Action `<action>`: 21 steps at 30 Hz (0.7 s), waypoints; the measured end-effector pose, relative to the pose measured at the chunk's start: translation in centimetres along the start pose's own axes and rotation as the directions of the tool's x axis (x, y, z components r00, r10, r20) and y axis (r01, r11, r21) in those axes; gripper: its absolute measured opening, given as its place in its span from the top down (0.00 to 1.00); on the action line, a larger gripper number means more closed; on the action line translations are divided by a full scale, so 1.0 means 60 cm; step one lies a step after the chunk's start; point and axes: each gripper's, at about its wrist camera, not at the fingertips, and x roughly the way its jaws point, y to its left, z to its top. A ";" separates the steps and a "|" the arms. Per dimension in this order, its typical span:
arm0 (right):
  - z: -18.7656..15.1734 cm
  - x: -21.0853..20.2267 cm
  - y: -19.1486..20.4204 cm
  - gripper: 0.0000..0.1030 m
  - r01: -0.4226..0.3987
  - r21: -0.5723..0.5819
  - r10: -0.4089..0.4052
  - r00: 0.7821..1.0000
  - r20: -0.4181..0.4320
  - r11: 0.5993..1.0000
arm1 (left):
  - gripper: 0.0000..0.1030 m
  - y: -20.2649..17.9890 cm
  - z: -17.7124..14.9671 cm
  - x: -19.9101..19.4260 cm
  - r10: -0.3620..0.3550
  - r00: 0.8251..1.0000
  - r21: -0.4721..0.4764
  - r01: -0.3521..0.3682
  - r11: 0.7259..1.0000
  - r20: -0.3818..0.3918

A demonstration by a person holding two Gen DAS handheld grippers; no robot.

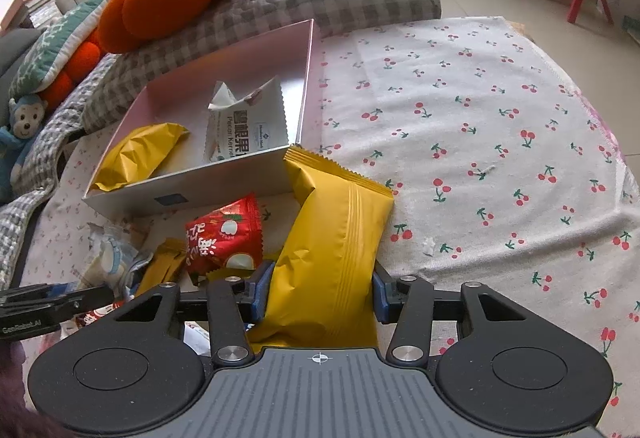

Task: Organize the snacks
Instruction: 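Grasp the clear long packet with the left gripper while the right grasps the large yellow packet, then lift both held packets and lower them into the white box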

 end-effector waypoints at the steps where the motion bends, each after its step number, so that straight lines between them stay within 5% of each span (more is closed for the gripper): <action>1: 0.000 -0.001 0.001 0.56 0.001 -0.004 -0.001 1.000 0.001 1.000 | 0.75 0.000 0.000 -0.001 0.000 1.000 -0.002 0.000 1.000 0.002; 21: 0.024 -0.049 -0.004 0.61 -0.055 0.042 0.054 0.998 0.036 0.998 | 0.84 -0.011 0.014 -0.045 -0.064 0.997 -0.040 0.066 0.997 0.053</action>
